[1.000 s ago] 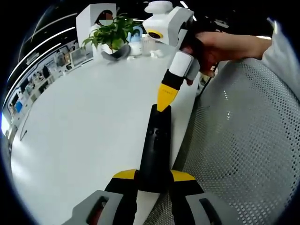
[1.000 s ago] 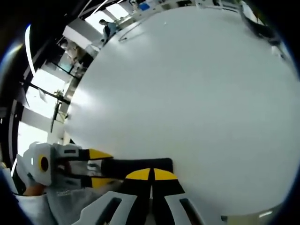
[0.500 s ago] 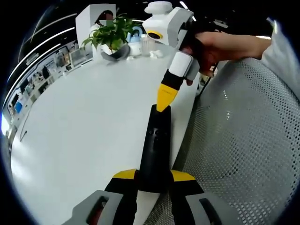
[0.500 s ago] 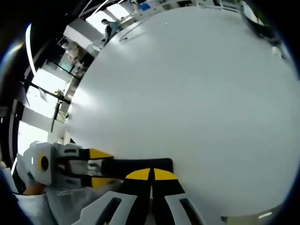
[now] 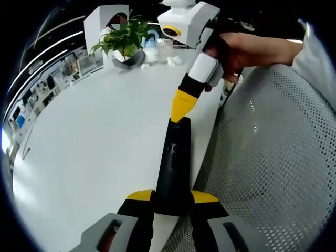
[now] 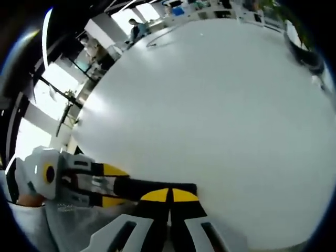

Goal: Press the specified remote control buttons in sequence, fully releasing each button before pressing the next.

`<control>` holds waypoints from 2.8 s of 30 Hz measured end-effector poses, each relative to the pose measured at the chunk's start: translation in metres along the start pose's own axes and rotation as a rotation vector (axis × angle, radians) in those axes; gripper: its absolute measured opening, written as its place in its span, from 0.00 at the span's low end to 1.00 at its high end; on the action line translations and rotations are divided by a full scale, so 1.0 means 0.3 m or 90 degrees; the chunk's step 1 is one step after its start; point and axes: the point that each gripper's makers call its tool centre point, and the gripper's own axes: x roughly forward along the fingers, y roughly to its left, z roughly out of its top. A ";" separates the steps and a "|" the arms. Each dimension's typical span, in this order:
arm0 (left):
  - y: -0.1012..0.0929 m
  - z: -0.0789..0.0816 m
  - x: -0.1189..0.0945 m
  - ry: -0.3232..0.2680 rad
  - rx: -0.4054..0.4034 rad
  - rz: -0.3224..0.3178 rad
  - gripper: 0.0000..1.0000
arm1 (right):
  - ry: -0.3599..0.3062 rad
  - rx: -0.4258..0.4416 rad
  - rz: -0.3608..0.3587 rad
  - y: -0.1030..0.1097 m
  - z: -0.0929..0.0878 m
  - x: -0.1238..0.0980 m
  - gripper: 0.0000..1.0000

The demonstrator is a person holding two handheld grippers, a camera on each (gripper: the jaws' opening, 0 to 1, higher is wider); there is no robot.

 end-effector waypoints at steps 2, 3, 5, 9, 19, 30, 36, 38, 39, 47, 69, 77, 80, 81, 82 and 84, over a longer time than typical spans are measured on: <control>-0.001 0.001 0.000 0.000 0.002 0.000 0.25 | 0.012 0.007 0.000 -0.003 -0.011 0.007 0.00; -0.001 0.001 0.001 0.000 0.002 0.000 0.25 | 0.017 0.005 -0.002 -0.003 -0.015 0.009 0.00; -0.002 0.001 0.001 0.001 0.006 -0.001 0.25 | 0.018 -0.005 -0.004 0.003 -0.016 0.011 0.00; -0.002 0.001 0.002 0.001 0.006 0.000 0.25 | 0.027 -0.014 -0.008 0.001 -0.024 0.014 0.00; -0.017 0.006 0.007 -0.003 0.028 -0.005 0.25 | 0.041 -0.029 -0.021 -0.004 -0.037 0.022 0.00; -0.017 0.006 0.006 -0.007 0.026 -0.006 0.25 | 0.042 0.006 -0.015 -0.014 -0.041 0.021 0.00; -0.016 0.014 0.012 -0.015 0.006 -0.003 0.25 | 0.034 0.037 -0.005 -0.017 -0.041 0.021 0.00; -0.017 0.015 0.014 -0.016 0.005 -0.003 0.25 | 0.034 0.044 -0.001 -0.016 -0.041 0.020 0.00; -0.017 0.017 0.015 -0.018 0.003 -0.003 0.25 | 0.034 0.045 0.000 -0.014 -0.041 0.020 0.00; -0.017 0.016 0.015 -0.018 -0.006 -0.002 0.25 | 0.036 0.051 0.000 -0.013 -0.040 0.021 0.00; -0.045 0.030 0.021 -0.029 0.028 -0.026 0.25 | 0.039 -0.083 -0.009 0.026 -0.035 0.032 0.00; -0.046 0.031 0.020 -0.030 0.029 -0.026 0.25 | 0.045 -0.053 -0.012 0.006 -0.041 0.032 0.00; -0.047 0.031 0.020 -0.030 0.029 -0.026 0.25 | 0.042 -0.034 -0.007 0.004 -0.041 0.032 0.00; -0.046 0.031 0.020 -0.030 0.029 -0.026 0.25 | 0.042 -0.029 -0.007 0.004 -0.041 0.033 0.00; -0.047 0.030 0.021 -0.030 0.029 -0.026 0.25 | 0.040 -0.026 -0.007 0.005 -0.041 0.033 0.00; -0.047 0.031 0.022 -0.031 0.030 -0.025 0.25 | 0.039 -0.024 -0.007 0.005 -0.040 0.035 0.00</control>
